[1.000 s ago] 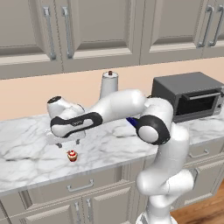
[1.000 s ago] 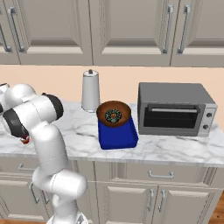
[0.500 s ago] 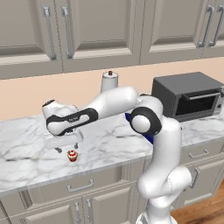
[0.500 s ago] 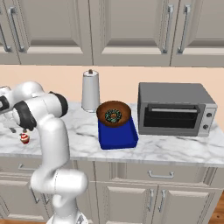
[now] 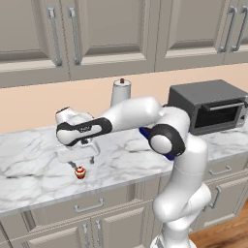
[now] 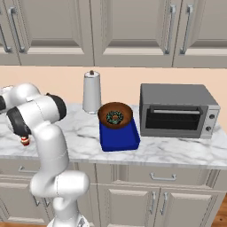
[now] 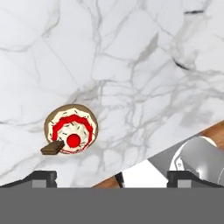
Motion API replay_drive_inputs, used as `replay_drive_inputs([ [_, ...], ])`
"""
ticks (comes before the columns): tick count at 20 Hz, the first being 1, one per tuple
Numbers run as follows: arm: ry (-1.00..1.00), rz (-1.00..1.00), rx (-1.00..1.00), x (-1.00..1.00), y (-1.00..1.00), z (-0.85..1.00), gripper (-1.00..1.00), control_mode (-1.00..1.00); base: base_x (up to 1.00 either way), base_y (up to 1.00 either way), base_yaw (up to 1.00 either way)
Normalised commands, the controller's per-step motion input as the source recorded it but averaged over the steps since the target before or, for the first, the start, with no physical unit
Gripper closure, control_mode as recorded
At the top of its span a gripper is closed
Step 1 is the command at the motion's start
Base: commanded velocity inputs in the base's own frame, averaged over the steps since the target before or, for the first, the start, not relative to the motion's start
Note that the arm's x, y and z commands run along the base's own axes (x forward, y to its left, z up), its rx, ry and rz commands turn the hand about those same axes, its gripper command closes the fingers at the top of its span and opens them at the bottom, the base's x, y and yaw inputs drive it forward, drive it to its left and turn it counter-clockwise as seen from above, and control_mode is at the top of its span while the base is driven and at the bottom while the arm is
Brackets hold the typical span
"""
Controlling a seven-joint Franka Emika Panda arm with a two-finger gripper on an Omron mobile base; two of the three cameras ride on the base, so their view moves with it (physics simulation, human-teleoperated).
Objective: Place the bowl with donut and the cupcake onto the tray.
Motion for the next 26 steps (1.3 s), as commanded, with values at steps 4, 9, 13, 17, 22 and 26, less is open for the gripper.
replay_drive_inputs([
  [4, -0.23, -0.05, 0.04, 0.12, 0.08, -0.20, -1.00, -1.00, 0.00, 0.00, 0.00],
  [9, -0.08, -0.02, 0.06, 0.33, 0.08, -0.14, -1.00, -1.00, 0.00, 0.00, 0.00],
  [13, -0.01, -0.01, 0.11, 0.19, 0.28, -0.05, -1.00, -1.00, 0.00, 0.00, 0.00],
  [17, 0.00, -0.01, 0.00, 0.04, 0.34, 0.00, -1.00, -1.00, 0.00, 0.00, 0.00],
  [22, 0.00, -0.07, 0.00, -0.33, 0.00, -0.17, -1.00, -1.00, 0.00, 0.00, 0.00],
  [26, 0.00, -0.08, 0.01, -0.26, -0.28, -0.31, -1.00, -1.00, 0.00, 0.00, 0.00],
])
